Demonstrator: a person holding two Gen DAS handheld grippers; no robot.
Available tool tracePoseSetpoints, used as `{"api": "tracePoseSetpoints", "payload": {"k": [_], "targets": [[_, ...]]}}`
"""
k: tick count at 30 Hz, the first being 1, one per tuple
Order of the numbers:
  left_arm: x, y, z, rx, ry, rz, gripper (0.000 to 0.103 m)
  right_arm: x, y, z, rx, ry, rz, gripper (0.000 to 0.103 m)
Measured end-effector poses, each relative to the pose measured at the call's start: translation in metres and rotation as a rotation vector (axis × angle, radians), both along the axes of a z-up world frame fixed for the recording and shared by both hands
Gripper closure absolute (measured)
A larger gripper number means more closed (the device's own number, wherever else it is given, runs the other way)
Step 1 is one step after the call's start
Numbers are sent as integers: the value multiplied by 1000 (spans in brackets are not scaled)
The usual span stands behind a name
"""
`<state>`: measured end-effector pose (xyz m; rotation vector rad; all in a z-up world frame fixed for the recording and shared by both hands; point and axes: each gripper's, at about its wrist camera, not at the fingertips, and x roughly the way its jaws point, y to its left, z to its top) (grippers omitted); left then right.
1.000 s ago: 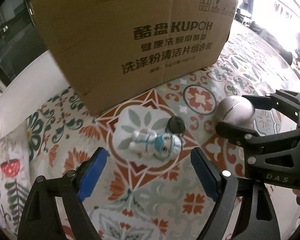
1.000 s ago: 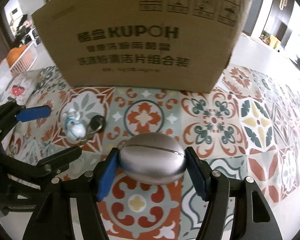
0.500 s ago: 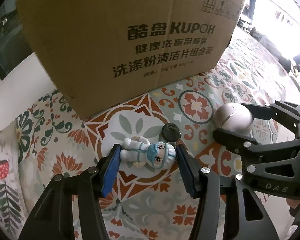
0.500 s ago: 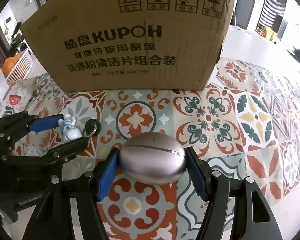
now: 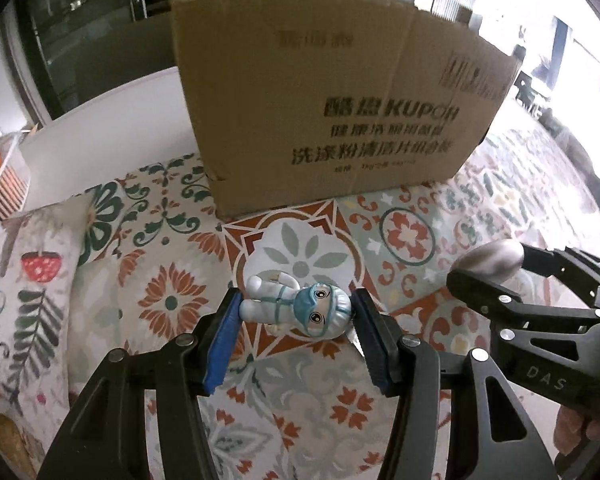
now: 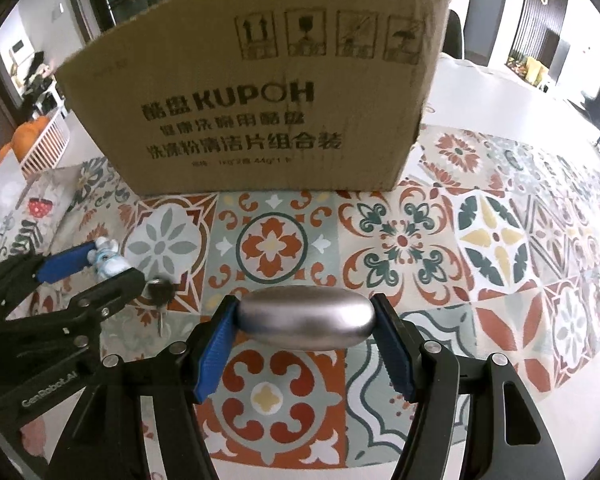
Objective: Organize rigid objects
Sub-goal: 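Close left tool on white-and-blue figurine while right tool holds silver device, then carry figurine in left tool and silver device in right tool over the box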
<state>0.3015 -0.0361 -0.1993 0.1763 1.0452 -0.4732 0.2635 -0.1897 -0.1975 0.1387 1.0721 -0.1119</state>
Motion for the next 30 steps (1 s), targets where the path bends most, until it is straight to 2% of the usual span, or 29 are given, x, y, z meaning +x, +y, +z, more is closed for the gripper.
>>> {"api": "tracePoseSetpoints", "payload": {"k": [20,30], "targets": [[-38,14,81,-61,-90,186,48,-30,-6,73,-16,-137,45,37],[-49,11,121,-67,-154,229,48,-39,-8,112,-25,-222,79,37]]}}
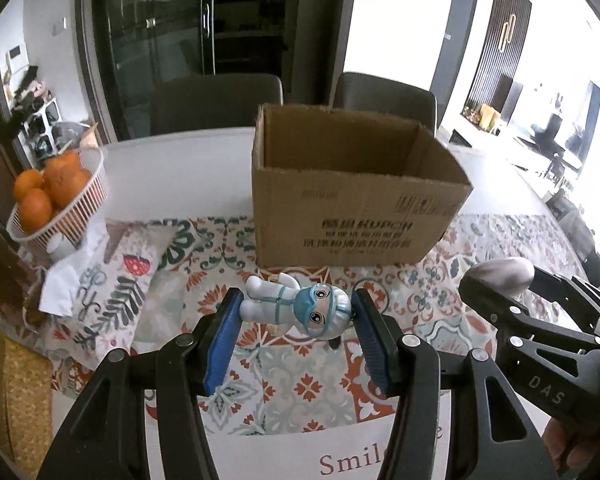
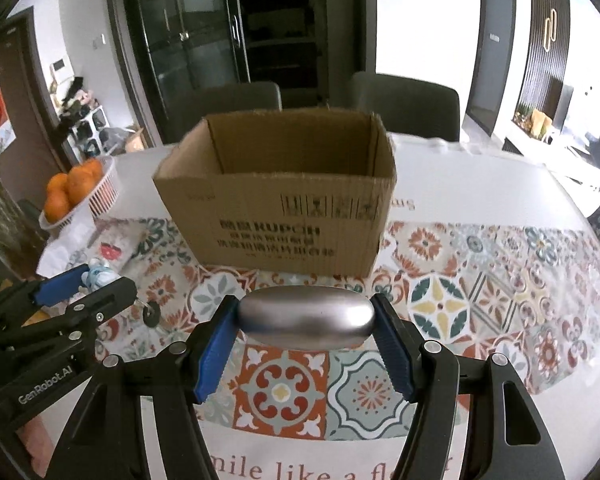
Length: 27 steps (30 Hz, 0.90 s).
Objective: Organize rigid objects
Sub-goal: 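Carry figurine in left tool and silver device in right tool over the box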
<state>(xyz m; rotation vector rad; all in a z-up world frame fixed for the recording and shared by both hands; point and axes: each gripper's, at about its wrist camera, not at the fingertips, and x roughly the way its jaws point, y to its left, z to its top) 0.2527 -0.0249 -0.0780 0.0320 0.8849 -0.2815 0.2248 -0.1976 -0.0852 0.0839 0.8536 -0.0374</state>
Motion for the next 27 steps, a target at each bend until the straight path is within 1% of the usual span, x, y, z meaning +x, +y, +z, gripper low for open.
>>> {"api": "tracePoseSetpoints", "payload": {"k": [10,15,19,27], "targets": [[-2,-8,44,-2,-77,13,48,-2,-8,41,-5,-82,14,37],[3,-12,61,-1,-89,22,48,1,-10,60,-8,-120,21,37],[8,-13,76,10,-109,34,48,8,-12,75,-12,-146,24,37],[27,-20,102,-5,-143,38,48,27,-13,100,-18,-191,42,37]]}}
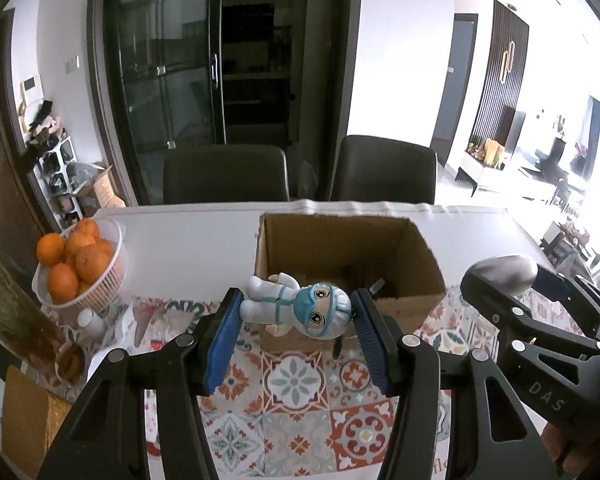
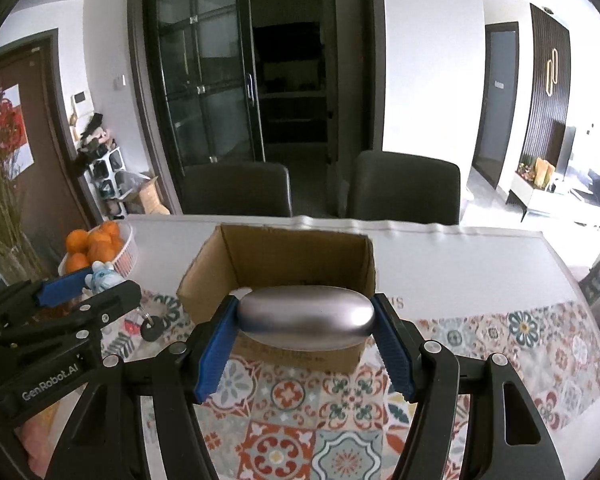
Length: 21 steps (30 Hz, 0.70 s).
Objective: Organize rigid objects
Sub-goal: 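Carry figurine in left tool and silver device in right tool over the box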
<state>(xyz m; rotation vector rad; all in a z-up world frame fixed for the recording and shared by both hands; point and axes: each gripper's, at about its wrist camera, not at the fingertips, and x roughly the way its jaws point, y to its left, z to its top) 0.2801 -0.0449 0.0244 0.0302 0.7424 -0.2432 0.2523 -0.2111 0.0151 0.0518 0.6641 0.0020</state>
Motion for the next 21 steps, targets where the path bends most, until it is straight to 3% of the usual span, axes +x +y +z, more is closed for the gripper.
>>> {"api": "tracePoseSetpoints", "payload": {"k": [21], "targets": [[74,-28,24,4,-7,-34,48,64,-20,18,19,12,-30,37]]}}
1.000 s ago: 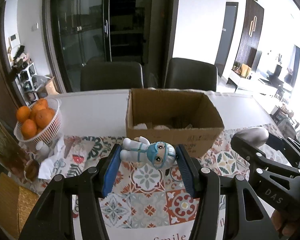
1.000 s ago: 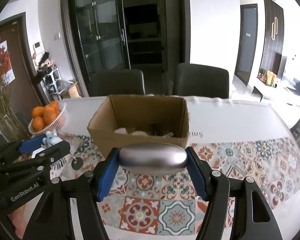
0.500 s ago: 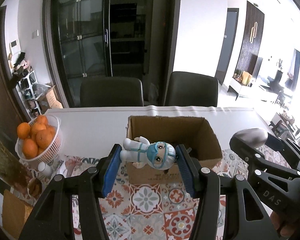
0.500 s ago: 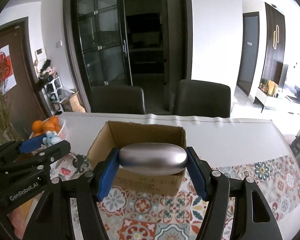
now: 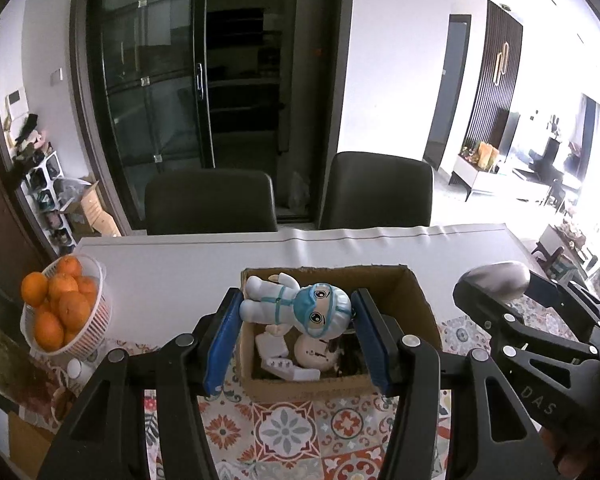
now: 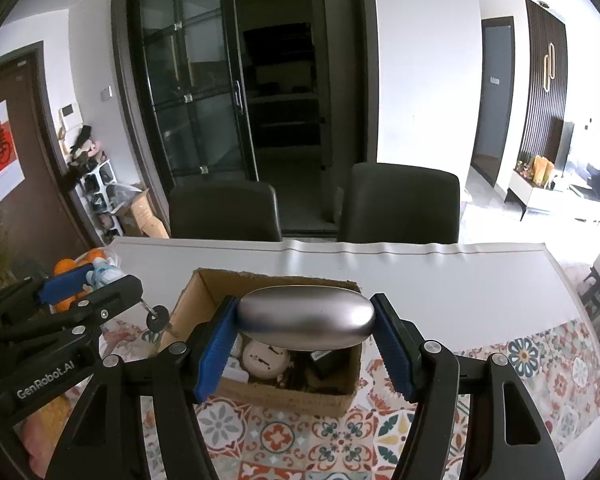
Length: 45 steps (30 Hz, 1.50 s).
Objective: Organize rigid objects
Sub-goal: 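Carry figurine in left tool and silver device in right tool over the box, then open both tools to drop figurine and silver device into the box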
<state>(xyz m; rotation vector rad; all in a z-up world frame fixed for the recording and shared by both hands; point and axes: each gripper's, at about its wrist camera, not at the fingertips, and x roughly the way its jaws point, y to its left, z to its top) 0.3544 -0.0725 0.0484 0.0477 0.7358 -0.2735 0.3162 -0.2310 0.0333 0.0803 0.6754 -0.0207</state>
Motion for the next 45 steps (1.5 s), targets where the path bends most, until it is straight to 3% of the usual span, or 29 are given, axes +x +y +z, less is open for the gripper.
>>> {"api": "tracePoseSetpoints", "payload": {"k": [16,26,37,45], "targets": [[68,-9,-41,26,126,-2,48,79,-12,-38,6,193,30,37],[107,-6,-87,-31,272,-4,48,127,-13,-81,23,365,81,37],[131,-23,-136,80,396,-18,48,156,-16,-139,11,541,102,37],[133,-25,-151,88,438,-19,48,157,-5,-149,-59,563,142,37]]}}
